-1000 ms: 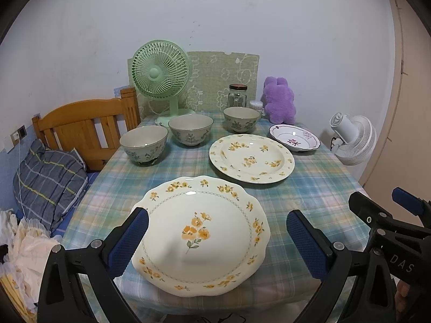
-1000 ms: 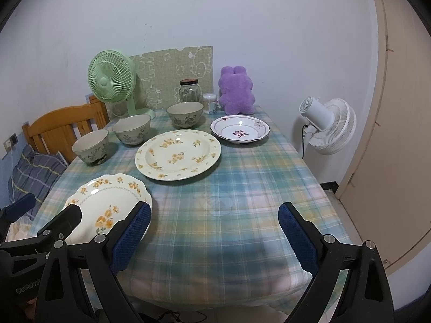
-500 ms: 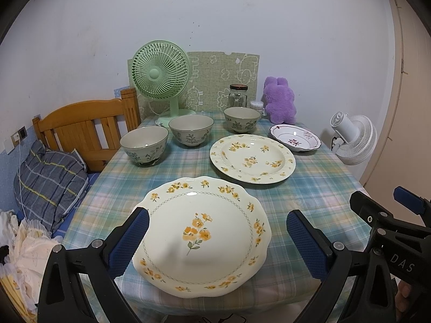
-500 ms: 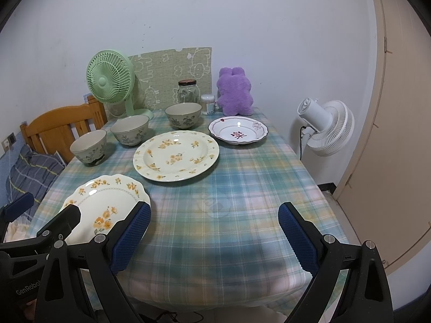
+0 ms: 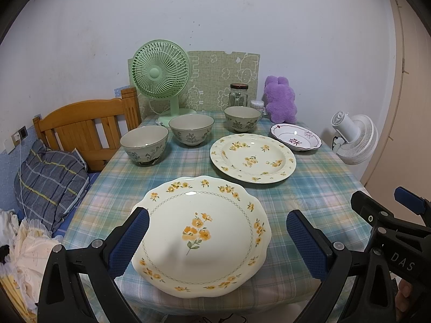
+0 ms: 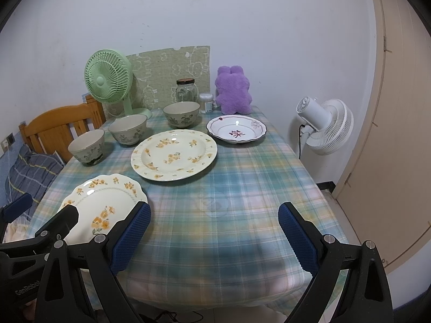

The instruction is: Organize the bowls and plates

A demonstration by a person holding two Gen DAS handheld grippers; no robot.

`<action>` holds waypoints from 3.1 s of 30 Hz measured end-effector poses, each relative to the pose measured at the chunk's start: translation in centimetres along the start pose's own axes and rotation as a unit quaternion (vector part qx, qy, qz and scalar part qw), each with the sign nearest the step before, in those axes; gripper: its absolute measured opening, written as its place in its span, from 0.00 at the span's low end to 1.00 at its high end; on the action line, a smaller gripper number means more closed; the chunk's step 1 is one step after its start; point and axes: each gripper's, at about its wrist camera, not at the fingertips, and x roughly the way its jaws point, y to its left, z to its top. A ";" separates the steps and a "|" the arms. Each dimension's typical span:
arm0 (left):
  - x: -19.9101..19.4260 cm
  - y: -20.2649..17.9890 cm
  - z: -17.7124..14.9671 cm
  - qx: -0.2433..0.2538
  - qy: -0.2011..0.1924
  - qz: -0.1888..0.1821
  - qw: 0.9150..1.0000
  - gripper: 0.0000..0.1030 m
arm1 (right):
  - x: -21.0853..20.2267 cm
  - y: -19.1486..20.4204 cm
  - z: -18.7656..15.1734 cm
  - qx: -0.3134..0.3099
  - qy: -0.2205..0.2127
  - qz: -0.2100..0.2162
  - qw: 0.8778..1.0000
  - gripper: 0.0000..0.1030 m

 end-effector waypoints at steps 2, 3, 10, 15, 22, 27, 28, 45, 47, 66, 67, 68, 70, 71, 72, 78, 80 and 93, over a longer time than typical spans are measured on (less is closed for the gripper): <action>0.0 0.0 0.0 0.000 0.001 0.001 1.000 0.99 | 0.0 -0.1 0.0 0.000 0.000 0.000 1.000 0.94; 0.0 0.0 0.0 0.001 -0.001 0.001 1.000 0.99 | 0.0 0.1 0.0 0.000 0.000 0.000 1.000 0.94; 0.3 0.8 0.5 -0.006 0.017 0.015 1.000 0.99 | 0.0 0.1 0.0 -0.001 0.004 0.006 1.000 0.94; 1.0 1.5 1.0 0.011 0.035 0.037 0.999 0.98 | 0.7 1.1 0.7 -0.006 0.009 0.011 1.000 0.94; 3.0 4.1 2.0 0.012 0.064 0.048 0.997 0.98 | 2.8 3.6 2.0 -0.002 0.032 0.016 0.999 0.94; 5.5 6.2 2.6 0.009 0.098 0.045 0.994 0.97 | 5.0 6.0 2.7 0.001 0.054 0.011 0.998 0.94; 6.0 6.5 2.7 0.010 0.104 0.045 0.994 0.97 | 5.7 6.6 2.8 0.002 0.062 0.009 0.998 0.92; 14.2 10.7 -0.7 0.007 0.239 0.016 0.971 0.86 | 13.3 11.6 -0.2 0.007 0.191 -0.016 0.981 0.83; 14.9 10.6 -1.1 0.010 0.253 0.009 0.967 0.84 | 14.0 12.0 -0.6 0.004 0.207 -0.009 0.978 0.78; 17.3 11.1 -1.0 0.010 0.293 -0.034 0.955 0.76 | 17.2 13.1 -0.6 0.003 0.259 0.002 0.966 0.63; 17.4 11.1 -1.0 0.009 0.295 -0.036 0.955 0.76 | 17.2 13.1 -0.6 0.004 0.261 0.002 0.965 0.63; 17.5 11.2 -0.9 0.005 0.297 -0.037 0.954 0.75 | 17.3 13.2 -0.5 0.004 0.264 0.001 0.964 0.63; 17.6 11.1 -0.9 0.006 0.302 -0.041 0.952 0.74 | 17.2 13.2 -0.5 0.003 0.268 0.000 0.963 0.63; 17.5 10.9 -0.8 0.005 0.302 -0.045 0.952 0.74 | 17.1 13.2 -0.5 0.003 0.271 -0.003 0.963 0.63; 17.5 10.8 -0.7 0.005 0.302 -0.049 0.952 0.74 | 17.0 13.1 -0.6 0.004 0.271 -0.003 0.962 0.63; 16.5 8.9 0.1 0.022 0.290 -0.062 0.955 0.74 | 16.3 11.7 -0.3 0.018 0.273 -0.020 0.962 0.63; 16.0 8.2 0.6 0.027 0.282 -0.064 0.957 0.74 | 15.9 11.0 0.1 0.024 0.268 -0.022 0.963 0.63; 14.9 1.3 2.0 0.014 0.261 -0.050 0.964 0.74 | 14.4 5.1 1.9 0.014 0.239 -0.006 0.971 0.63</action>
